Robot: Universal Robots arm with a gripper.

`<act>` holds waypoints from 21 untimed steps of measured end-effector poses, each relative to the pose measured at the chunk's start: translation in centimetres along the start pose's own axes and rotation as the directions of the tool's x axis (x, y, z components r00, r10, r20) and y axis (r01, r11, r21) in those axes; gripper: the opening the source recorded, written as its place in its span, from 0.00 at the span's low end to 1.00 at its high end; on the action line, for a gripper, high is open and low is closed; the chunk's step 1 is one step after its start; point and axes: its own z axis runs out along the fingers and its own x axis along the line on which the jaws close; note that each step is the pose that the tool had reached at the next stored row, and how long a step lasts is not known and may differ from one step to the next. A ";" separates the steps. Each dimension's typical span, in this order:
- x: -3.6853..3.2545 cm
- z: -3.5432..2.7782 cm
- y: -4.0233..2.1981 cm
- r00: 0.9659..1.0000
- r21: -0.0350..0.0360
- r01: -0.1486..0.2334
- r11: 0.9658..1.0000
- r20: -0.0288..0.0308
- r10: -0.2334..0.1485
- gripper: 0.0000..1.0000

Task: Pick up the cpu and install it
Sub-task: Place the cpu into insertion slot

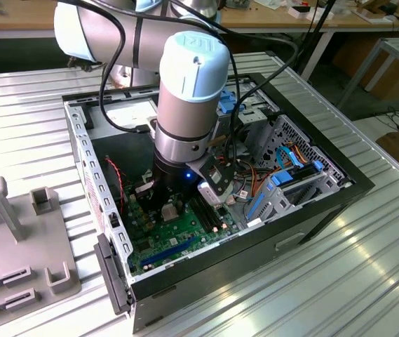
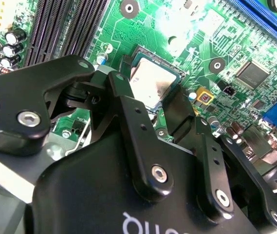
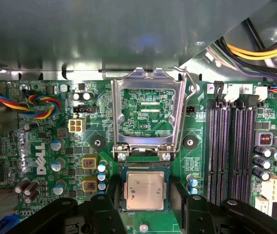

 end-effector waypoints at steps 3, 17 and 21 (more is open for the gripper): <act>-0.01 -0.26 0.01 1.000 -0.001 0.000 1.000 0.001 0.000 0.53; 0.00 -0.90 -0.05 1.000 0.001 0.000 1.000 0.000 0.000 0.53; 0.00 -0.93 -0.05 1.000 0.001 0.000 1.000 0.000 0.000 0.53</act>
